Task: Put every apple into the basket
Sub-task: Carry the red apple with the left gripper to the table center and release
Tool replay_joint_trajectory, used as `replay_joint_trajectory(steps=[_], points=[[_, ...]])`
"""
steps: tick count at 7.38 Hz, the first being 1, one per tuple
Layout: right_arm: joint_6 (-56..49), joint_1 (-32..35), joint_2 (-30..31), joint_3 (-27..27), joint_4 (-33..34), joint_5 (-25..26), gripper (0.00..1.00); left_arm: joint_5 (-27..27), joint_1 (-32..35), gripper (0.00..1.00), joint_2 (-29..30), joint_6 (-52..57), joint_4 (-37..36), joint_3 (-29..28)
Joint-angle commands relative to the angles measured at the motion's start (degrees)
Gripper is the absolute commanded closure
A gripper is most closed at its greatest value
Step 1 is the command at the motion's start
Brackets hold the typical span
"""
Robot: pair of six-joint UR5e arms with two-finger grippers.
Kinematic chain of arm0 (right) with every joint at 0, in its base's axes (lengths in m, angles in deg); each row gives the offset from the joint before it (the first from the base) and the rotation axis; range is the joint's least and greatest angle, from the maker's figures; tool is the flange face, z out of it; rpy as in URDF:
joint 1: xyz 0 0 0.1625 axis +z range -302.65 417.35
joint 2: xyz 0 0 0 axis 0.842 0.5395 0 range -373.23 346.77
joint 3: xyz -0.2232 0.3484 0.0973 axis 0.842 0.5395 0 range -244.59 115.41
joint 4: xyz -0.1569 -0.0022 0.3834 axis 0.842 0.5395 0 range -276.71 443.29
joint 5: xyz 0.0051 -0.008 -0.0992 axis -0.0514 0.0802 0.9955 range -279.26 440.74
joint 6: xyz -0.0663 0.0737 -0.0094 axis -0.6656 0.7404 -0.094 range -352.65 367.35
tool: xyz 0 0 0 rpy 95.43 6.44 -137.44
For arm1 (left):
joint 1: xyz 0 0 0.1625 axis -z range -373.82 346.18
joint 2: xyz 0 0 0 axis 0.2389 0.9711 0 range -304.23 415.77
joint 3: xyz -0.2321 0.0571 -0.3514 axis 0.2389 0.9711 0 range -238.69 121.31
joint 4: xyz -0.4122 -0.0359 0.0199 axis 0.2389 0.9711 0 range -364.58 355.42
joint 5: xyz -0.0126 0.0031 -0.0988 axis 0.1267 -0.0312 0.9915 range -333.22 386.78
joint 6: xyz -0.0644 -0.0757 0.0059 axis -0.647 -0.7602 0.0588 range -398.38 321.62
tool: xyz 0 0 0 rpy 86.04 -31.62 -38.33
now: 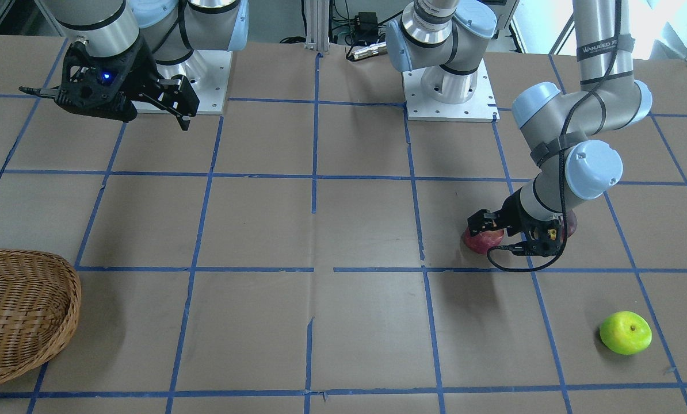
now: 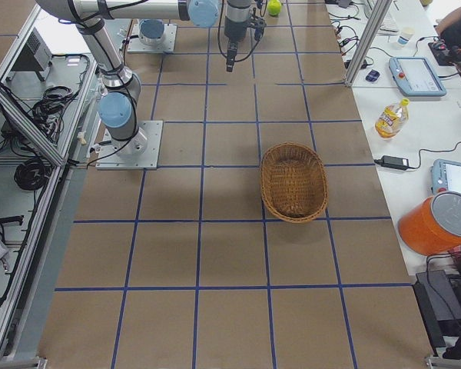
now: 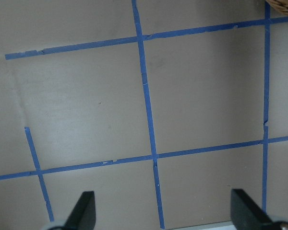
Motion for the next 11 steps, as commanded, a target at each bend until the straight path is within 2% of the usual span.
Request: replay_joint_trajectory(steps=[1, 2, 3, 4, 5, 6, 8, 10, 11], points=[[0.2, -0.2, 0.1, -0.1, 0.2, -0.1, 0.0, 0.5, 0.0, 0.86, 1.1, -0.7, -3.1, 1.1], [0.1, -0.1, 0.2, -0.1, 0.0, 0.0, 0.0, 1.2, 1.4, 1.0, -1.7, -7.0, 0.4, 0.0], [0.0, -0.2, 0.1, -0.1, -0.1, 0.0, 0.0, 6.5, 2.9, 1.0, -3.0, -10.9, 7.2, -5.3], [0.1, -0.2, 0.1, -0.1, -0.2, 0.0, 0.0, 7.7, 9.2, 1.0, -2.5, -18.0, 10.8, -10.8], [0.2, -0.2, 0.1, -0.1, -0.2, -0.1, 0.0, 7.7, 18.8, 1.0, -1.4, -25.6, 10.1, -14.6], [0.3, -0.2, 0.1, -0.1, 0.0, -0.1, 0.0, 7.2, 27.4, 1.0, 1.4, -32.7, 6.5, -16.8], [0.3, -0.2, 0.2, -0.2, -0.5, -0.1, 0.0, 7.3, 32.9, 1.0, 8.5, -41.4, -5.8, -17.1], [0.7, -0.2, 0.1, -0.3, -0.2, -0.1, 0.0, 5.1, 36.2, 1.0, 12.0, -43.9, -10.6, -17.3], [0.8, -0.2, 0.1, -0.3, -0.2, -0.1, 0.0, 5.1, 36.3, 0.43, 13.5, -43.9, -11.5, -17.2]])
